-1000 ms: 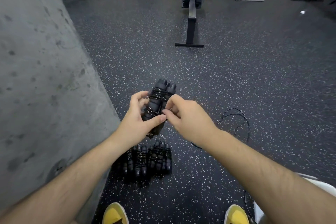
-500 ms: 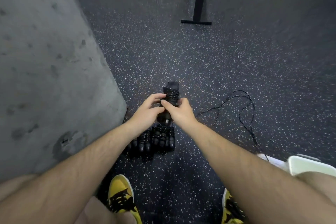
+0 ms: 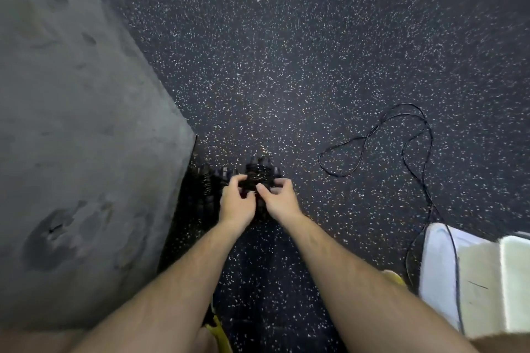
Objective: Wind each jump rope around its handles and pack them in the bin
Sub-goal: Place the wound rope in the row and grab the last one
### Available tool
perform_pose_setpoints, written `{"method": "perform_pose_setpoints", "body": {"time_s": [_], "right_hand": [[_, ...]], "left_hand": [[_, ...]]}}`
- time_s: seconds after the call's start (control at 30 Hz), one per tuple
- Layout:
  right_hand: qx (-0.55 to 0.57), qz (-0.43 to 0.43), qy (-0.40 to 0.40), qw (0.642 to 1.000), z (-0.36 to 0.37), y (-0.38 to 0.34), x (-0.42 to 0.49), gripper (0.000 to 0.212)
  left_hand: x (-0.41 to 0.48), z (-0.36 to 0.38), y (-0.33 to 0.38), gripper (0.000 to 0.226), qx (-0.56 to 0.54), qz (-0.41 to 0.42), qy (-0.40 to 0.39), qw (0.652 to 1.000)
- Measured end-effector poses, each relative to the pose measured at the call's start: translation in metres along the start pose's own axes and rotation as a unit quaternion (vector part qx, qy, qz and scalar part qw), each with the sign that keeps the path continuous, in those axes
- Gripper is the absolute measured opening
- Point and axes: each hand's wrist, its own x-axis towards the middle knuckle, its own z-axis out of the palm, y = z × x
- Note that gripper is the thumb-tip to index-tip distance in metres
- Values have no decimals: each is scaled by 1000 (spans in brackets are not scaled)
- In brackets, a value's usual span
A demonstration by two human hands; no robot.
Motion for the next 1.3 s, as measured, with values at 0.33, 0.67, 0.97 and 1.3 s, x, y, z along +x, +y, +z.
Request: {"method": "perform_pose_setpoints", "body": {"time_s": [0.33, 0.67, 0.97, 1.3], "right_hand": [[-175, -59, -55, 981, 32, 30, 12, 43], [-195, -138, 42, 970, -57, 32, -14, 33], [-190, -16, 234, 953, -224, 99, -15, 40], [-266, 86, 214, 936, -369, 180, 26, 53]], "left_hand": [[3, 9, -28, 49, 164, -1, 52, 985], [-17, 67, 5, 27, 219, 259, -22, 940], [-56, 254, 59, 34, 224, 382, -230, 866], [-85, 426, 74, 21, 255, 310, -344, 849]]}}
